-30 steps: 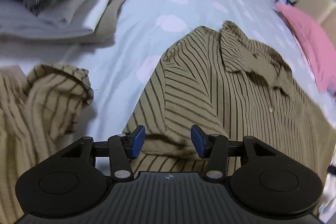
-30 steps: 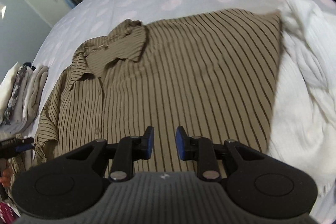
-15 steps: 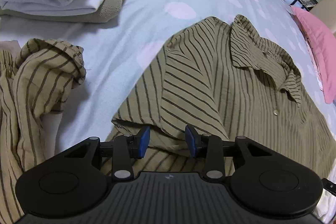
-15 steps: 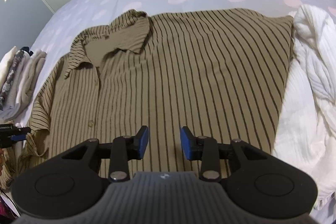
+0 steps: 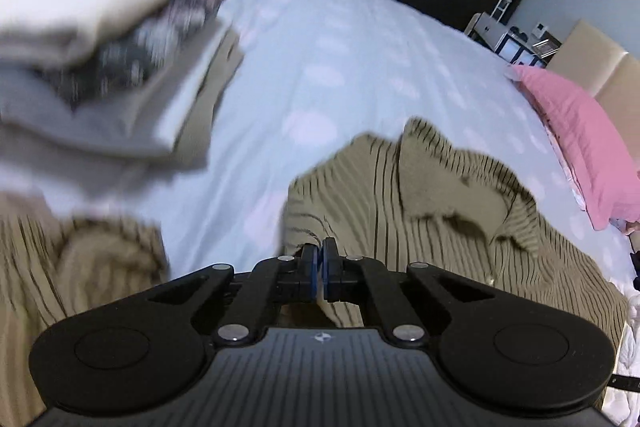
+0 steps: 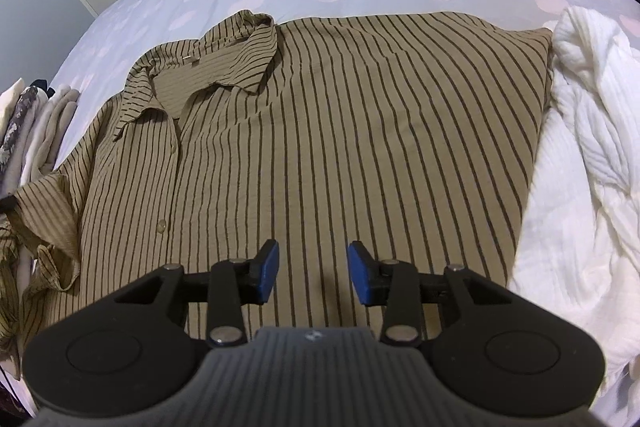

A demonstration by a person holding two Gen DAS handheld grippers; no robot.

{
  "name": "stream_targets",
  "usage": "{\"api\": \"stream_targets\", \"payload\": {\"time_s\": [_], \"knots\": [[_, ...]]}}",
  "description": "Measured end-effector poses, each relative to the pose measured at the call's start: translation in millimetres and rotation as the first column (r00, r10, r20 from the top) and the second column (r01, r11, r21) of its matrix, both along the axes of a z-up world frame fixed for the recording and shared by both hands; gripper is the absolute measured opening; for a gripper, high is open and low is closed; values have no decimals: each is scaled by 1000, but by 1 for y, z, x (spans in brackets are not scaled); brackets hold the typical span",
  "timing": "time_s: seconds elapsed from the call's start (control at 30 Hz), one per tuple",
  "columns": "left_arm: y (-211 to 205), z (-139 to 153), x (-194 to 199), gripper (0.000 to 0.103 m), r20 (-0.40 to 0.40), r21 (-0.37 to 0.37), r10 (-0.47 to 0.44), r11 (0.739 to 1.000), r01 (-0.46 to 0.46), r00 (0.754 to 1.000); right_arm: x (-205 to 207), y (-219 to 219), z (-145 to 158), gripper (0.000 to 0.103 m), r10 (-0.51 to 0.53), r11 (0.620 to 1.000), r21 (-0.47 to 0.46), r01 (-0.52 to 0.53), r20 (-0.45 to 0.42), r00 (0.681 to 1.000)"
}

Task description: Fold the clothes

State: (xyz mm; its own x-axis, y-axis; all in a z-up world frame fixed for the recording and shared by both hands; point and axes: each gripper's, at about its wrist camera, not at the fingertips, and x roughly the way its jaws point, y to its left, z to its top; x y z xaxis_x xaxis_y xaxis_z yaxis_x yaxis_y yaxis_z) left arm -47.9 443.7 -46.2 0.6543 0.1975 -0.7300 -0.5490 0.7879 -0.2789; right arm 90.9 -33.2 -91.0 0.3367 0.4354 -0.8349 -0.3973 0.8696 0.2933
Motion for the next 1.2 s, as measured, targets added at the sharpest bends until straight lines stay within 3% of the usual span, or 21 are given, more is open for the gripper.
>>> {"api": "stream_targets", "payload": {"time_s": [0.1, 0.27, 0.5, 0.67, 0.73, 0.83, 0.93, 1.07, 1.2], "knots": [[17, 25, 13, 1, -5, 67, 21, 998, -21, 1000, 1, 2, 0, 42, 5, 1000, -6, -5, 9, 1000], [54, 43, 47, 0, -116, 195, 77, 979, -53, 990, 5, 3, -2, 42, 2, 1000, 1, -2, -9, 1000], [95, 21, 88, 0, -297, 425, 162, 905, -22, 941, 9, 11, -7, 42, 22, 1000, -9, -22, -24, 999], [85, -8, 107, 1, -367, 554, 110, 824, 121, 924, 11, 14, -12, 42, 27, 999, -15, -28, -46, 999], [81, -14, 108, 1, -362, 564, 98, 815, 133, 927, 12, 16, -13, 42, 28, 999, -18, -29, -49, 998], [82, -13, 101, 5, -321, 532, 70, 838, 119, 944, 13, 18, -13, 42, 31, 999, -23, -32, -50, 998], [80, -6, 88, 18, -283, 484, 48, 869, 100, 958, 13, 17, -12, 42, 30, 999, -29, -31, -41, 999], [61, 9, 60, 33, -206, 461, 25, 884, 74, 978, 14, 9, -5, 42, 14, 999, -38, -14, -4, 1000], [30, 21, 24, 37, -190, 403, -21, 910, 97, 982, 14, -8, 3, 42, -6, 999, -32, 6, 7, 1000]]}}
